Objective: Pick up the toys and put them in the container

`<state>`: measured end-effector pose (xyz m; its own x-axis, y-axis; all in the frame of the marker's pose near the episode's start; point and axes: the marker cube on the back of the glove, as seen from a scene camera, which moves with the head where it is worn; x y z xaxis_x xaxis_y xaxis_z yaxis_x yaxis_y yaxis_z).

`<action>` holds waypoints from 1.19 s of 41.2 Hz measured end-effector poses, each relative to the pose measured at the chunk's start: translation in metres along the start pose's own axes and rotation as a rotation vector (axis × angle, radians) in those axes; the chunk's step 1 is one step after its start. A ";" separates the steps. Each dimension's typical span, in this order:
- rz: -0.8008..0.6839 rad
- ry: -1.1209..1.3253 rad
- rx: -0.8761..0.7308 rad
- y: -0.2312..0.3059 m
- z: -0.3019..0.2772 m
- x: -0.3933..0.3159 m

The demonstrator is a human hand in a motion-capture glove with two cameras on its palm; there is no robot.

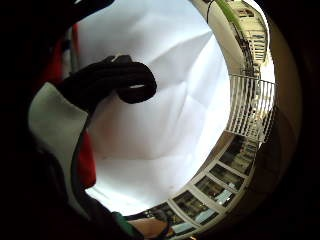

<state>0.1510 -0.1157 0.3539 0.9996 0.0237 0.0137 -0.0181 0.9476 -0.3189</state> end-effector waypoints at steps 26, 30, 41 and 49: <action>0.011 -0.030 0.437 0.103 -0.238 -0.094; -0.054 -0.045 0.485 0.141 -0.298 -0.140; -0.216 -0.055 0.545 0.204 -0.354 -0.293; -0.311 -0.088 0.534 0.224 -0.330 -0.384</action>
<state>-0.2298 -0.0175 -0.0358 0.9547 -0.2743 0.1152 0.2430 0.9424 0.2300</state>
